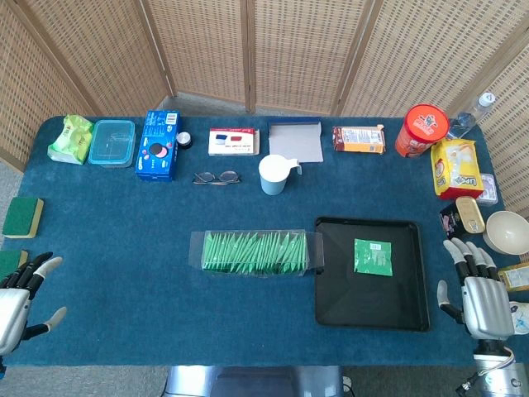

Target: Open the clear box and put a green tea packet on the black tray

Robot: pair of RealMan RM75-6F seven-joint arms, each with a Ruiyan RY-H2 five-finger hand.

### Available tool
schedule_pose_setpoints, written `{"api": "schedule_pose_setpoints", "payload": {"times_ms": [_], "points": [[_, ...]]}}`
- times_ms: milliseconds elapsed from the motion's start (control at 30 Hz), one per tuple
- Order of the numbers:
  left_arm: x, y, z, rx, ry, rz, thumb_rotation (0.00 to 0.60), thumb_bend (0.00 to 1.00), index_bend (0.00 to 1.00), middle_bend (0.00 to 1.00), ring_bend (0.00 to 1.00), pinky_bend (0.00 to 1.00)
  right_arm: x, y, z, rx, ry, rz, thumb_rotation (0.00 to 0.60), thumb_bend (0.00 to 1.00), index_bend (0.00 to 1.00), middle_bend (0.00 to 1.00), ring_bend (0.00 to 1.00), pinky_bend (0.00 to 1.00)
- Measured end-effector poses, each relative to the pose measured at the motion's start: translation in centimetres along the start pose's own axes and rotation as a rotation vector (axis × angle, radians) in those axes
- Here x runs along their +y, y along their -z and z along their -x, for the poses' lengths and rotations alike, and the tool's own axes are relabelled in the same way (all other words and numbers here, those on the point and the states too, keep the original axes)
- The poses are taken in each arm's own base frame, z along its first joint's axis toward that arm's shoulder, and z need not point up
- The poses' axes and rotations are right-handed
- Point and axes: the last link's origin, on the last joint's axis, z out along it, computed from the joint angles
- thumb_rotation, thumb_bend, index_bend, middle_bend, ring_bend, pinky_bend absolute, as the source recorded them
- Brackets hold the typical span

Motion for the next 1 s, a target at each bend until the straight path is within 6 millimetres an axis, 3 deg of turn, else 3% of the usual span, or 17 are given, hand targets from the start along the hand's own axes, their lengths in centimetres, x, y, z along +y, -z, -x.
{"api": "schedule_pose_setpoints", "payload": {"times_ms": [333,600,800,1000], "points": [[-0.1,0.1,0.3,-0.026,-0.007,-0.004,0.600,0.20,0.15,0.13,0.16,0.24,0.0,-0.4,0.4,-0.022,-0.007,0.001,0.600,0.58,0.09,0.10,0.07,0.09],[-0.5,0.0,-0.5,0.006,-0.015,-0.013,0.600,0.20,0.15,0.13,0.16,0.24,-1.0,-1.2,-0.5,-0.022,-0.046,-0.063,0.600,0.58,0.09,0.10,0.07,0.09],[-0.2,-0.9,-1.2,0.016,-0.044,0.011,0.600,0.20,0.14,0.13,0.16,0.24,-3.3,-2.2,-0.9,-0.074,-0.124,-0.162,0.600,0.56,0.08,0.10,0.07,0.09],[0.1,-1.7,-1.9,0.016,-0.054,0.024,0.600,0.20,0.13,0.13,0.16,0.24,-7.5,-3.9,-1.0,-0.179,-0.214,-0.338,0.600,0.53,0.08,0.10,0.07,0.09]]}}
